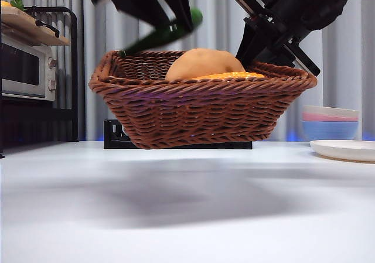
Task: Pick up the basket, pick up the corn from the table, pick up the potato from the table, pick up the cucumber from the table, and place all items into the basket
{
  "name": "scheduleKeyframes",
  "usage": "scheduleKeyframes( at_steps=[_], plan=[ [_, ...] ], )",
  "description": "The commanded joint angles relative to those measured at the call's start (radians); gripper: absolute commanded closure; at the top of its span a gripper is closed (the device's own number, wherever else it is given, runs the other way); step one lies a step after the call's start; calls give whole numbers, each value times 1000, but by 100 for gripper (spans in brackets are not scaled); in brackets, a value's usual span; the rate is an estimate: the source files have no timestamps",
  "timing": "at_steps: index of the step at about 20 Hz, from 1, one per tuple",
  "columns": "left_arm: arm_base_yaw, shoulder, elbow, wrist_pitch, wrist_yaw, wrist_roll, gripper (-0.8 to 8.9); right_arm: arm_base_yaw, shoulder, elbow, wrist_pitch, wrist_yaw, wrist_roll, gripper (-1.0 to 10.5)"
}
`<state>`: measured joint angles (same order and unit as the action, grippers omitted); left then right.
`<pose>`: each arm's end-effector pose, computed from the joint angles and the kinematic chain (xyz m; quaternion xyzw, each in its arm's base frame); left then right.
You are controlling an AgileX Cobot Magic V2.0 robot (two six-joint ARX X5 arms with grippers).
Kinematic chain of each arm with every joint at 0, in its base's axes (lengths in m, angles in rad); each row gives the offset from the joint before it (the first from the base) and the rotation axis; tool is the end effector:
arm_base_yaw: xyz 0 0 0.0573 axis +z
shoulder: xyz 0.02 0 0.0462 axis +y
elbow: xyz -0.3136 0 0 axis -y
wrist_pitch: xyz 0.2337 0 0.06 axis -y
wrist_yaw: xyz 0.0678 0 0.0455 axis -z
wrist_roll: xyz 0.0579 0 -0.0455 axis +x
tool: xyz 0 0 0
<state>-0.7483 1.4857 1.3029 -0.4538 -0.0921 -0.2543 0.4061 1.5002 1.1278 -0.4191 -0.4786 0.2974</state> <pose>0.2491 -0.2240 0.3579 0.0126 0.3222 -0.2674 0.9080 0.2845 0.1514 0.3024 0.1374 0.4395 0.3335 0.8226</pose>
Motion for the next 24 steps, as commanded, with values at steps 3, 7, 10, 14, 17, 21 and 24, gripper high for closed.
scheduleKeyframes(
  at_steps=[3, 7, 10, 14, 17, 21, 24],
  plan=[
    [16, 50, 6, -21, 45, 12, 409, 2, -1, 8, 14, -9, 28, 959],
    [17, 47, 8, -27, 48, 11, 198, 2, -1, 8, 15, -1, 28, 959],
    [16, 6, 51, -82, 47, 12, 198, 2, -1, 8, 17, 108, 41, 959],
    [14, -108, 148, -105, 47, 16, 198, -6, 51, 8, 99, 170, 137, 959],
    [14, -175, 212, -110, 44, 24, 198, -6, 140, 8, 112, 169, 187, 959],
    [15, -233, 240, -111, 40, 53, 198, -6, 241, 8, 93, 163, 192, 958],
    [17, -239, 240, -140, 27, 75, 198, -6, 247, 8, 80, 167, 192, 810]
  ],
)
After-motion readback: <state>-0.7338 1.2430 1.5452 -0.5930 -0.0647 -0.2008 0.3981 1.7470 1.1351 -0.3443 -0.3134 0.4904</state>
